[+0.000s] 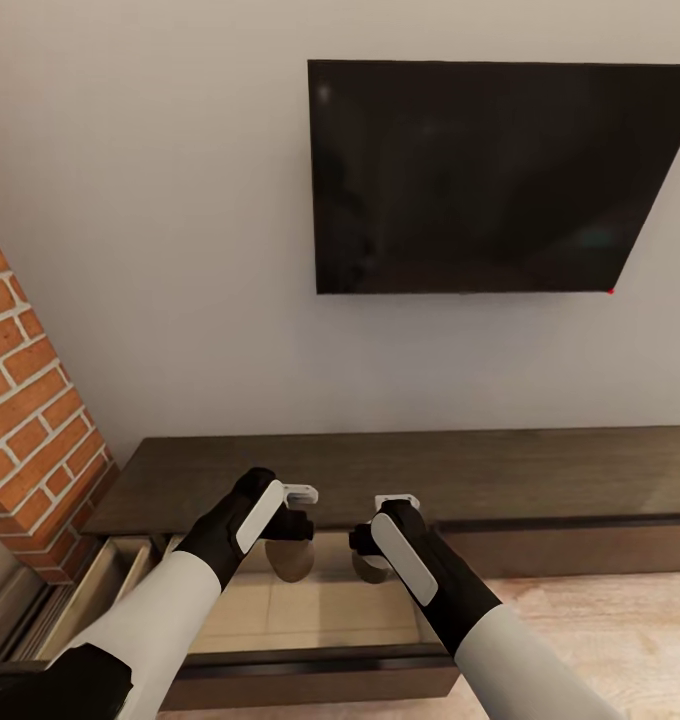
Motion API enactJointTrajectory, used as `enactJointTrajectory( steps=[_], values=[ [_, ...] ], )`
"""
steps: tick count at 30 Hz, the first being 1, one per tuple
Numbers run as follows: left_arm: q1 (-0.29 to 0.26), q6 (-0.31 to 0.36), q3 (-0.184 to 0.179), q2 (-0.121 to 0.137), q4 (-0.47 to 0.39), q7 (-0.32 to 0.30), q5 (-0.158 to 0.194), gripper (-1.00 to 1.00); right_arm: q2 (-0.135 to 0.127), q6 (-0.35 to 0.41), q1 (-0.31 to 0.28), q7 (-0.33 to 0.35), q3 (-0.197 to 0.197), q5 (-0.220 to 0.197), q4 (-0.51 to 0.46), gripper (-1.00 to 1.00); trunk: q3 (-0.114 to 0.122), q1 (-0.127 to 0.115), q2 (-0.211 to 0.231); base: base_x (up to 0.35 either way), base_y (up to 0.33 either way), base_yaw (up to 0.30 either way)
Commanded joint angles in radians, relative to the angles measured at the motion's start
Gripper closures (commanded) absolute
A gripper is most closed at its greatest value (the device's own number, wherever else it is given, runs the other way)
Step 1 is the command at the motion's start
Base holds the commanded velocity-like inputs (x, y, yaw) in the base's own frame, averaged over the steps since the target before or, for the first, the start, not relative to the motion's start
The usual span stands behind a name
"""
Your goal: Place each of the two pumpkins and all three candles from the living room inside a cabinet in the living room (use any cabinet), then make sure every cabinet is closed, and position the cauldron so it is next to a table in the living room.
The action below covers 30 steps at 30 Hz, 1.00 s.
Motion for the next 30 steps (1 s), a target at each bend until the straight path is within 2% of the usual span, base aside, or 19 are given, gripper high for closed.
enactJointTrajectory(
  steps=[1,30],
  values=[
    [-0.001,0.002,-0.003,0.0,-0.001,0.01,0.01,1.0,0.0,0.001,-0.001,-0.01,0.002,-0.009,-0.001,1.0,-0.004,0.004,-0.008,0.0,0.0,0.0],
    [-0.001,0.002,-0.003,0.0,0.0,0.01,0.01,1.0,0.0,0.001,-0.001,-0.01,0.003,-0.009,-0.001,1.0,-0.095,0.115,-0.211,0.0,0.0,0.0]
  ],
)
